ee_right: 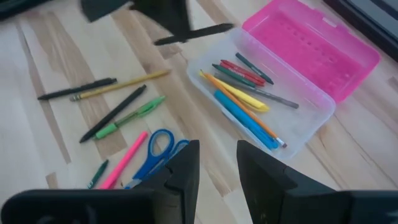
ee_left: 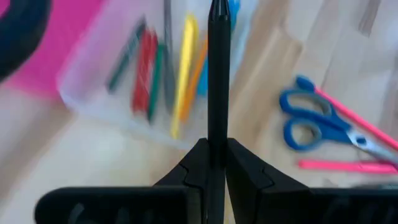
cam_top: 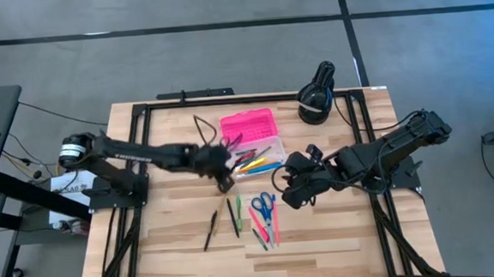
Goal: Pick & place school supplies into a supply box
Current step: Put the black pen into the pink supply box, then put the pink pencil into the pink supply box
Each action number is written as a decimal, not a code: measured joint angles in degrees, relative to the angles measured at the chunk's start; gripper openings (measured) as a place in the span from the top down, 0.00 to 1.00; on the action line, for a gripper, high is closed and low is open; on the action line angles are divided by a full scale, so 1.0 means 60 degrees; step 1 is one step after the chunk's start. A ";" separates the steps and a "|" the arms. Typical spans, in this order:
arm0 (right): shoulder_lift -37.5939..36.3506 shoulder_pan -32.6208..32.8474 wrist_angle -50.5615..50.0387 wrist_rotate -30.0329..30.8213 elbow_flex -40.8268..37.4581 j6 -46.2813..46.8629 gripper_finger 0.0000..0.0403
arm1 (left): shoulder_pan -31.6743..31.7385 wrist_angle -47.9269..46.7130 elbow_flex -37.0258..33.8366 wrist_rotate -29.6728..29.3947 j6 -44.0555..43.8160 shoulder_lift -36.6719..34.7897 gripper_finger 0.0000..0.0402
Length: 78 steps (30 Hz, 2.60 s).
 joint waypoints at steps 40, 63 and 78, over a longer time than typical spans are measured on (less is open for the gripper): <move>0.0007 -0.0626 0.0646 -0.0062 0.0004 0.0153 0.75 | 0.1937 0.0254 0.2306 0.0888 0.5660 0.2951 0.91; 0.0477 -0.0468 0.0083 -0.1311 0.0026 0.2591 0.75 | 0.1447 -0.1028 0.2317 0.2433 0.4838 0.1297 0.66; 0.3301 0.0207 0.1653 -0.3288 0.0093 0.6038 0.75 | -0.0133 -0.3306 0.2306 0.0210 0.5189 -0.1569 0.68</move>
